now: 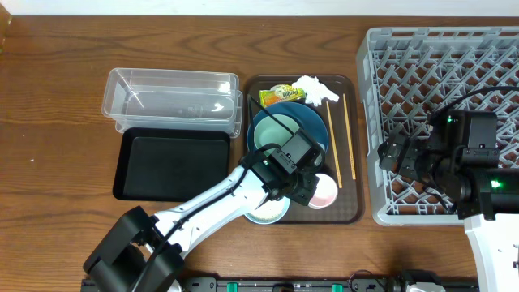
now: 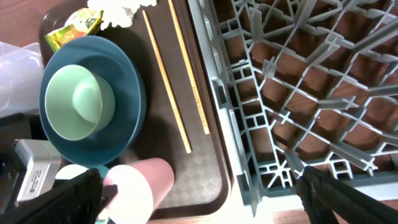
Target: Sort waste into correct bins and load items into the dishwasher rack
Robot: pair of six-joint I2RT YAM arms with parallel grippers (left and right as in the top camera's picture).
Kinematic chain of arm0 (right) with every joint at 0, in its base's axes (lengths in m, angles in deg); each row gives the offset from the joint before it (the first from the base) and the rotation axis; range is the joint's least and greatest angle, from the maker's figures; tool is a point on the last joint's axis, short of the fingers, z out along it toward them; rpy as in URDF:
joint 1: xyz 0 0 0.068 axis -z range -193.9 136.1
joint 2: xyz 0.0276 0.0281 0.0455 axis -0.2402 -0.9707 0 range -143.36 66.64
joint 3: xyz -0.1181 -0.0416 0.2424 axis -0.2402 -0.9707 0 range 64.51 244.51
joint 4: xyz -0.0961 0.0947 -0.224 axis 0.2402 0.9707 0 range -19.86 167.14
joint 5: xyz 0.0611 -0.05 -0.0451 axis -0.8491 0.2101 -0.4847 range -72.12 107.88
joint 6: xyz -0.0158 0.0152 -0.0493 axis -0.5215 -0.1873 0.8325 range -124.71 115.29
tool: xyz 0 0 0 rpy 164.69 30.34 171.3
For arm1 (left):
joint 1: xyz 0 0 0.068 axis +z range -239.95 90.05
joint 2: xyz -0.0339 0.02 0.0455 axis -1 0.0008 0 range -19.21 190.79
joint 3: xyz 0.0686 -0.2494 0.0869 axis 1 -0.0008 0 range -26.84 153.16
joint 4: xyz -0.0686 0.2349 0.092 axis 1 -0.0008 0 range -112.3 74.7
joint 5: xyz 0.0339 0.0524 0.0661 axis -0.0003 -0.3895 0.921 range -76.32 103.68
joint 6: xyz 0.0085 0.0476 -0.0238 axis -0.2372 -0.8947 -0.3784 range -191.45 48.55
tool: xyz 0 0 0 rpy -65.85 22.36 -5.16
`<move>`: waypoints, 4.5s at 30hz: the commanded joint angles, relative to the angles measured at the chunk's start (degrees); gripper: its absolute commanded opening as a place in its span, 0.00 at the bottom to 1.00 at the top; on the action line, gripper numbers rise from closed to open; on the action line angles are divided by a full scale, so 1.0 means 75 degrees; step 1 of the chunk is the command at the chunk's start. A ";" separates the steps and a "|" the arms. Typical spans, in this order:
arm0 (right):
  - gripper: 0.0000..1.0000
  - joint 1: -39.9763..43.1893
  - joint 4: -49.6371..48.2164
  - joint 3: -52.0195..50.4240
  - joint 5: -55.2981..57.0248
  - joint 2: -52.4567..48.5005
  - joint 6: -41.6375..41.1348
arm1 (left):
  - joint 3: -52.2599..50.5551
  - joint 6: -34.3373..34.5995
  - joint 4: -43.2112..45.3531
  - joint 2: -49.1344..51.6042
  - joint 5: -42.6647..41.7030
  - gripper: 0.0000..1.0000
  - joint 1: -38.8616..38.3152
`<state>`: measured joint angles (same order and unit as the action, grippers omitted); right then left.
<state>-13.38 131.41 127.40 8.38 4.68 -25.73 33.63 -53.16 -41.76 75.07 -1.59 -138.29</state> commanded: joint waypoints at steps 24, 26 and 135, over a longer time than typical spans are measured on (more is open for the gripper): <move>0.98 -0.0962 -0.2623 0.0160 -0.7344 -0.0003 0.3034 | 0.0484 0.0012 0.0055 -0.2614 -0.9171 0.06 0.5689; 0.99 -0.1349 -0.3051 0.0160 -0.7396 -0.0050 0.2879 | 0.0484 0.0012 0.0058 -0.2611 -0.9509 0.06 0.5715; 0.49 -0.2981 -0.0790 0.1635 0.0568 -0.3853 0.0379 | 0.0484 0.0233 -0.5059 -0.5033 0.0047 0.82 0.5715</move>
<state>-35.00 125.97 139.75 17.41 -22.90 -24.00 36.65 -50.89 -79.55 37.36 -2.40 -95.63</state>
